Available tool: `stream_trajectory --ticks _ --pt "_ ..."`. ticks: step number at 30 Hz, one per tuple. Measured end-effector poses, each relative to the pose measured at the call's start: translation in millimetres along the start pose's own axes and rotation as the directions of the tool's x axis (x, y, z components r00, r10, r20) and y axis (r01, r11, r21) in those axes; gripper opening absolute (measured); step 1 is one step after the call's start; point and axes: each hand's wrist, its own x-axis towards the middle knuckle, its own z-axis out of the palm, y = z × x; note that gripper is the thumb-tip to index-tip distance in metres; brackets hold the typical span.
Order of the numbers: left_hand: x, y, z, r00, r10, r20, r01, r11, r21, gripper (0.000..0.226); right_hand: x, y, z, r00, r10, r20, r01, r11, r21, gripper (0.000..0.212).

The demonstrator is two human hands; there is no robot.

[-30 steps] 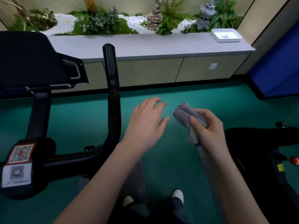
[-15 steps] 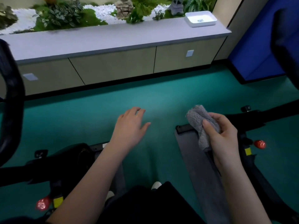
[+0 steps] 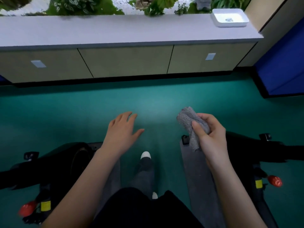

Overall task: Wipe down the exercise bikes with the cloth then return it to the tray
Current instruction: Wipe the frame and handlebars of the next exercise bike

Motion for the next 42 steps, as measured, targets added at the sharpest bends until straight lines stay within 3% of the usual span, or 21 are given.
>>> stream_trajectory --ticks 5,10,13,19,23,28,34,42 --pt "64 -4 -2 0.999 0.001 0.048 0.001 0.999 -0.054 0.066 60 -8 17 1.0 -0.01 0.012 0.01 0.999 -0.048 0.014" --pt "131 -18 -21 0.999 0.009 0.046 0.0 0.981 -0.192 0.063 133 -25 46 0.999 -0.041 0.019 0.042 0.999 -0.016 0.022" --pt "154 -24 -35 1.0 -0.012 0.007 0.014 0.96 -0.278 0.062 169 -27 59 0.995 -0.039 0.096 0.04 0.999 -0.005 0.021" --pt "180 -39 -46 0.984 -0.144 -0.106 0.101 0.937 -0.334 0.058 237 -25 87 0.967 -0.012 0.256 0.006 1.0 0.024 0.02" --pt "205 -41 -44 0.948 -0.284 -0.143 0.237 0.931 -0.277 0.061 292 -27 106 0.924 -0.027 0.382 0.017 0.999 0.028 0.019" --pt "247 -22 -47 0.886 -0.454 -0.091 0.418 0.869 -0.263 0.065 368 -40 108 0.867 -0.08 0.491 0.079 0.997 0.023 0.021" --pt "297 1 -60 0.865 -0.495 -0.084 0.405 0.787 -0.466 0.062 446 -50 110 0.843 -0.067 0.533 0.047 0.998 0.052 0.019" --pt "330 -30 -64 0.841 -0.54 0.044 0.496 0.735 -0.461 0.058 498 -54 162 0.783 -0.045 0.62 0.042 0.999 0.019 0.017"
